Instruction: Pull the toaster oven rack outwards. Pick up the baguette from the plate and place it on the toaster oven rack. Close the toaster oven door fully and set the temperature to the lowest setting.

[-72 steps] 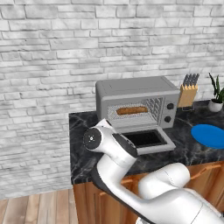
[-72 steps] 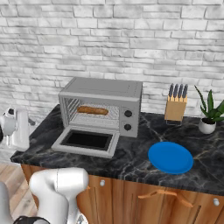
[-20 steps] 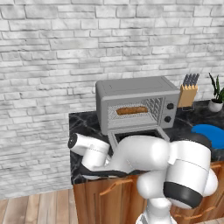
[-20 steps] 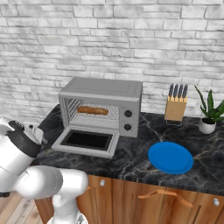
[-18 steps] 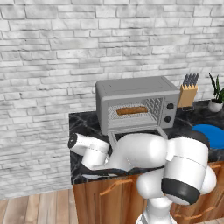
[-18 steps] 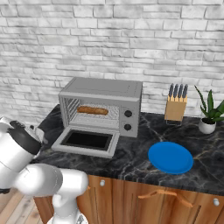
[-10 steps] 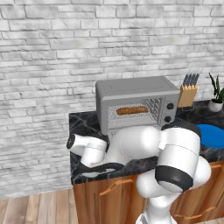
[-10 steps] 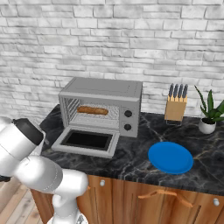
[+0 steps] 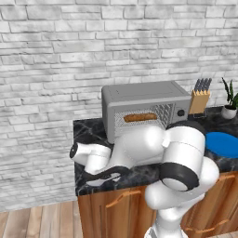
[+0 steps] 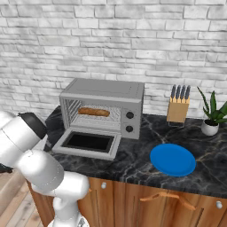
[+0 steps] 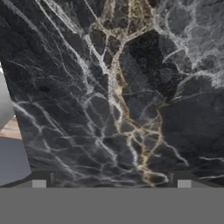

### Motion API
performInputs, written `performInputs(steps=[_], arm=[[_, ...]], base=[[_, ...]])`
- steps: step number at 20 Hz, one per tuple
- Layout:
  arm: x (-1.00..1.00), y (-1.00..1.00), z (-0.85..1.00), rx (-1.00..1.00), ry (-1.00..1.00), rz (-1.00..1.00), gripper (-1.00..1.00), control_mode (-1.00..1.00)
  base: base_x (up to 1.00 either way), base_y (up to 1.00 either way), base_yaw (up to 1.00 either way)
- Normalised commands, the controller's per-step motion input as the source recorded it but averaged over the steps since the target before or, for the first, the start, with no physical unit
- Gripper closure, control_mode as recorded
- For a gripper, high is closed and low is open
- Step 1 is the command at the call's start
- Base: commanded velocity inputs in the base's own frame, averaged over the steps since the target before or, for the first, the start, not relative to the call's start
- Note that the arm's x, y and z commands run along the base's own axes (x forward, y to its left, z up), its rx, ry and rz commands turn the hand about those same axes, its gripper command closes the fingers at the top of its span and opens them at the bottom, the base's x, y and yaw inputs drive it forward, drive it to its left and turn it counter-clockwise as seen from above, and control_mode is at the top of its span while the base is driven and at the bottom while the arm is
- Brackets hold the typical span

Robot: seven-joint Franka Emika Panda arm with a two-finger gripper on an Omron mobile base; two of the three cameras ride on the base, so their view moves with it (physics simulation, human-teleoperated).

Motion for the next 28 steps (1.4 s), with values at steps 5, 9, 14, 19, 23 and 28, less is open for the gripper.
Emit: performInputs(steps=[5,9,14,19,23,28], arm=[[0.06,-0.02,-0.06,-0.03,0.0,-0.01,-1.0,-1.0],[0.03,0.0,-0.13,-0.07,0.0,0.0,-1.0,-1.0],[0.07,0.0,-0.08,-0.07,0.0,0.0,-1.0,-1.0],[0.18,0.0,0.0,-0.06,0.0,0.0,-1.0,-1.0],[0.13,0.0,-0.05,-0.05,0.0,0.0,-1.0,-1.0],[0.04,0.0,-0.17,-0.09,0.0,0.0,-1.0,-1.0]], base=[[0.0,0.0,0.0],[0.0,0.0,0.0],[0.0,0.0,0.0],[0.0,0.0,0.0],[0.0,0.0,0.0],[0.0,0.0,0.0]])
